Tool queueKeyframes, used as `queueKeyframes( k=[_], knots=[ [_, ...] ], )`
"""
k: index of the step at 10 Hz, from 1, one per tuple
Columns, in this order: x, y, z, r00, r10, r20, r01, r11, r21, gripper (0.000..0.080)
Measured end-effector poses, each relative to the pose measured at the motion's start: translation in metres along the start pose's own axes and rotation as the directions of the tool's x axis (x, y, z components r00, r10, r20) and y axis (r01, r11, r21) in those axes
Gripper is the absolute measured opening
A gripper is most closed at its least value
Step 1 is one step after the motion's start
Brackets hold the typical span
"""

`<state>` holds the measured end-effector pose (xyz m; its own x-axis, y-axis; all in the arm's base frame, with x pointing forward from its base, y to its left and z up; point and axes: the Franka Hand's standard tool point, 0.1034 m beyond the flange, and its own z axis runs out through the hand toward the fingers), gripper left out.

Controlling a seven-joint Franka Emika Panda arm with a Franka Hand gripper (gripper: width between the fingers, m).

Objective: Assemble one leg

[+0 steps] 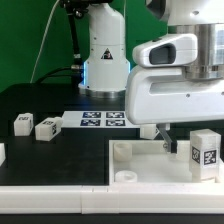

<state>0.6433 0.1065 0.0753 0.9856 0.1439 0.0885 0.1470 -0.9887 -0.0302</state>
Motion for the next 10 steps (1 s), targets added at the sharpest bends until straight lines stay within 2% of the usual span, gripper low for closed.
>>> queueKeyframes(
  k=[2,4,6,8,10],
  knots=[
    [-0.0001,-0.0003,0.0006,1.0,0.016,0.001,-0.016,1.0,0.001,0.0636],
    [-0.0002,-0.0009,0.0007,1.0,0.03,0.001,-0.03,1.0,0.002,0.0288],
    [-0.0008,-0.002,0.0018,0.969,0.246,0.004,-0.246,0.969,0.007,0.029],
    [-0.0017,-0.0026,0.0027,0.896,0.444,0.009,-0.444,0.896,0.009,0.029],
    [-0.002,-0.0049,0.0033,0.768,0.641,0.016,-0.641,0.768,0.012,0.029]
  ],
)
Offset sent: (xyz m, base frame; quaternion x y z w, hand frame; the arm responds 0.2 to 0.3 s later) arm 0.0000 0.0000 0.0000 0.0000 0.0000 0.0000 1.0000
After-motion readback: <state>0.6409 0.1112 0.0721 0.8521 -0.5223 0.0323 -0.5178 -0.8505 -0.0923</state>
